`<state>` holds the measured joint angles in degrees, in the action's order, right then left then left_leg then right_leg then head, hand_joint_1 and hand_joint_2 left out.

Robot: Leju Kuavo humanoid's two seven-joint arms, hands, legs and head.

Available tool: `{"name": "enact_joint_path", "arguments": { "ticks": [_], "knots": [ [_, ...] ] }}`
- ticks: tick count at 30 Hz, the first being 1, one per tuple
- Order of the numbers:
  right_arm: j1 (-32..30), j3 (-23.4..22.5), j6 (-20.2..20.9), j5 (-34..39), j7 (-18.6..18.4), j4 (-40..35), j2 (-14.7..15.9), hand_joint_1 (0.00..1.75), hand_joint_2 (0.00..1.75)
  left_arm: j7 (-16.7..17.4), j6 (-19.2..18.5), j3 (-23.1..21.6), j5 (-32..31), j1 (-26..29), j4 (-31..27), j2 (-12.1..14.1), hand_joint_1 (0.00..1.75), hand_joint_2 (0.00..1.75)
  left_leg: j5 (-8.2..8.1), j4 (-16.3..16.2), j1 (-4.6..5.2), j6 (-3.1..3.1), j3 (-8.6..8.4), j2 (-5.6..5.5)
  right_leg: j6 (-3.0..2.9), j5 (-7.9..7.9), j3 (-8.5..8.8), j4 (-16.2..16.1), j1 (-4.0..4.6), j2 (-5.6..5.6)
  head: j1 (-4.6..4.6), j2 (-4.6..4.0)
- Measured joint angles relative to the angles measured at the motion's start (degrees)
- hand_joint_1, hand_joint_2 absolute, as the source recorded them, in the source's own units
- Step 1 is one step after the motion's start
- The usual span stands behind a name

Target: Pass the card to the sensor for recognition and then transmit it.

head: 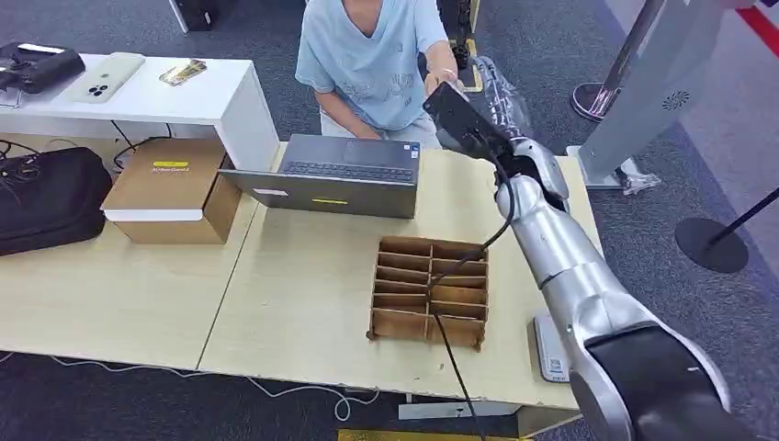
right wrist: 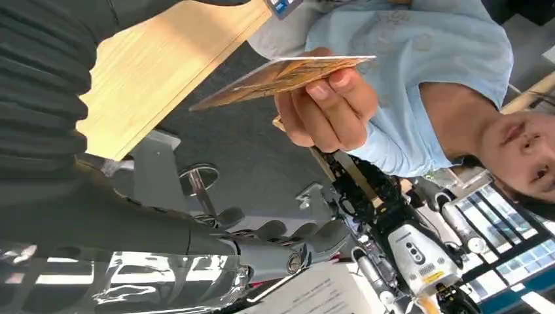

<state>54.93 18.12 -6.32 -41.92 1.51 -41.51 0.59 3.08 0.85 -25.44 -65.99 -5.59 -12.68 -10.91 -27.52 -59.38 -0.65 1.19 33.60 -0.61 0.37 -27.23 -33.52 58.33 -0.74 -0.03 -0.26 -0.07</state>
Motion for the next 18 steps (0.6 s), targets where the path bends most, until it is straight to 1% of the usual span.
{"name": "enact_joint_path", "arguments": {
  "ticks": [1, 2, 3, 18],
  "knots": [
    [0.11, 0.0, -0.13, 0.0, 0.13, 0.37, -0.15, 0.14, 1.75, 0.0, 0.0, 0.0, 0.0, 0.0, 0.0, 0.0, 0.0, 0.0, 0.0, 0.0, 0.0, 0.0, 0.0, 0.0, 0.0, 0.0, 0.0, 0.0, 0.0, 0.0, 0.0, 0.0],
    [0.17, -0.04, -0.31, 0.0, 0.2, 0.64, -0.29, 0.14, 1.75, 0.0, 0.0, 0.0, 0.0, -0.01, 0.0, 0.0, 0.0, 0.0, 0.0, 0.0, 0.0, 0.0, 0.0, 0.0, 0.0, 0.0, 0.0, 0.0, 0.0, 0.0, 0.02, 0.0],
    [0.23, -0.09, -0.46, -0.02, 0.29, 1.03, -0.44, 1.75, 1.75, 0.0, -0.02, 0.0, 0.0, -0.01, 0.0, 0.0, 0.0, 0.0, 0.0, 0.0, 0.0, 0.0, 0.0, 0.0, 0.0, 0.0, 0.0, 0.0, 0.0, 0.0, 0.0, 0.0],
    [0.4, -0.57, -1.73, -1.07, 1.07, 3.1, -1.25, 1.75, 1.75, 0.0, -0.26, 0.0, 0.22, -0.12, 0.0, 0.02, 0.0, 0.0, 0.0, 0.0, 0.0, 0.0, 0.0, 0.0, 0.0, 0.0, 0.0, -0.01, 0.0, -0.01, 0.0, 0.0]
  ]
}}
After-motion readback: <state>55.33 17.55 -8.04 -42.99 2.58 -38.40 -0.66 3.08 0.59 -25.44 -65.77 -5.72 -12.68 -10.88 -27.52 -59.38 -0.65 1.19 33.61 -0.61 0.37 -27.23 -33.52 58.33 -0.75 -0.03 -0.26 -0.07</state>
